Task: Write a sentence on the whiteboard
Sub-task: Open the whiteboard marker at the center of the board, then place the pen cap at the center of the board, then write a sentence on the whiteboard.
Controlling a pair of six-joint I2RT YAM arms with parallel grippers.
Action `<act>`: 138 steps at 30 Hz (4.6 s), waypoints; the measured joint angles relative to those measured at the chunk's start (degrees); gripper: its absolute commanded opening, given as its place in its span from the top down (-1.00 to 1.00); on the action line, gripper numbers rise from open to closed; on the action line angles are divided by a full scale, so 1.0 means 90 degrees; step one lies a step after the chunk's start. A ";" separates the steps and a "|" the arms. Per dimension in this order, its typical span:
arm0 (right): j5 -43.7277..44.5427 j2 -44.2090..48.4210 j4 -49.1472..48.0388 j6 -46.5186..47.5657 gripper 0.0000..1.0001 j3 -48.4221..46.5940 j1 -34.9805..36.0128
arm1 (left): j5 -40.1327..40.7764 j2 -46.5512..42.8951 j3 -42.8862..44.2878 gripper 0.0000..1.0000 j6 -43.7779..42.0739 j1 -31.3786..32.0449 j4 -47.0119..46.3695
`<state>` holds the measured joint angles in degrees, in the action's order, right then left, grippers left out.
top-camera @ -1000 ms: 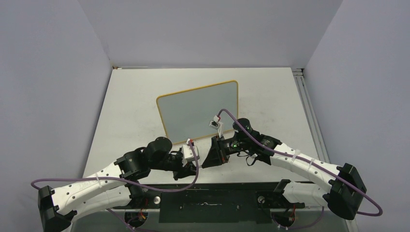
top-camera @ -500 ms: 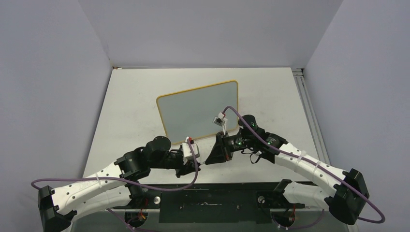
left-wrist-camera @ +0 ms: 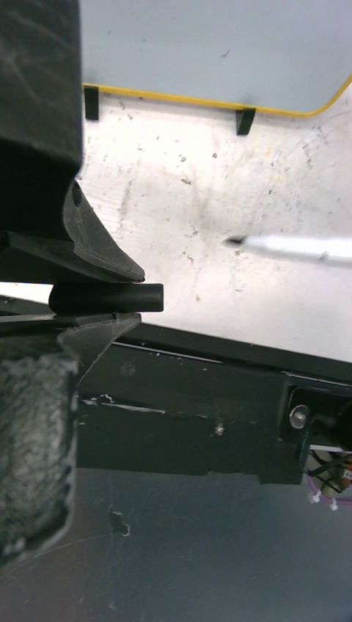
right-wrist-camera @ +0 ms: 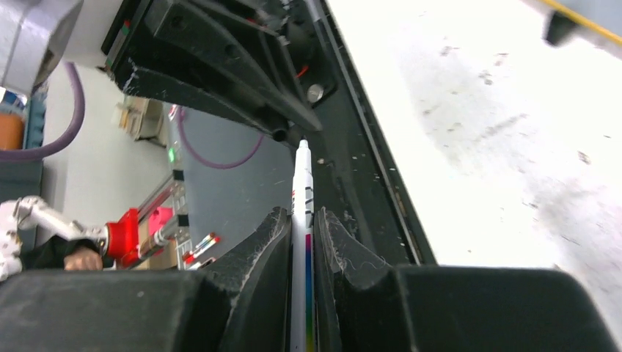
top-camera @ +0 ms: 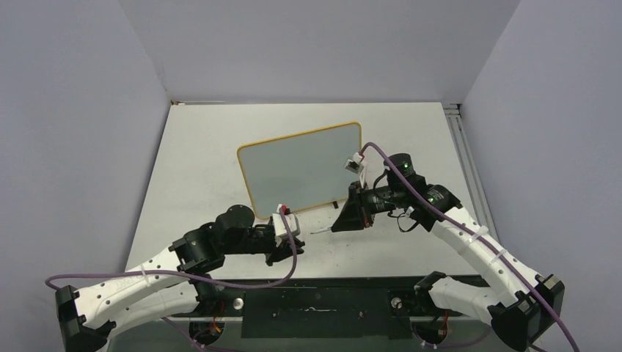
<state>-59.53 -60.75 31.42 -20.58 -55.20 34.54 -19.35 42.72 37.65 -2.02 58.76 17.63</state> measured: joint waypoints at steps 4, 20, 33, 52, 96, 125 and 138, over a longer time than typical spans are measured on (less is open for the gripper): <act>0.0012 0.0041 0.0544 0.0342 0.89 -0.0153 -0.0432 | -0.0017 -0.0056 0.0000 1.00 0.0000 0.0010 0.0359; 0.1219 0.0889 0.0580 0.0250 0.89 -0.0228 -0.0712 | 0.1086 -0.0136 -0.0117 1.00 0.1265 0.0041 0.0172; 0.3245 0.2363 -0.0656 -0.0532 0.89 0.0772 -0.0712 | 0.3419 0.1625 -0.0918 1.00 0.3521 0.0566 -0.0515; 0.3835 0.2647 -0.1083 -0.0942 0.89 0.1452 -0.0712 | 0.3963 0.3861 -0.0719 0.61 0.3912 0.0590 -0.1324; 0.4546 0.2997 -0.1054 -0.0935 0.89 0.1535 -0.0712 | 0.3084 0.1605 0.2419 -0.30 0.2353 -0.1156 0.1212; 0.6101 -0.0097 -0.4782 -0.0590 0.89 0.1423 0.2091 | -0.2623 0.2035 0.2633 -0.36 0.1251 -0.7252 0.0534; 0.6193 -0.1991 -0.6263 -0.0359 0.89 0.0279 0.2244 | -0.3619 0.2618 0.2322 0.03 0.0855 -0.7349 -0.0192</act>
<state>-3.79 -78.67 -24.95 -23.81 -52.69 54.74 -51.92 66.28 58.54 5.67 -7.38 15.90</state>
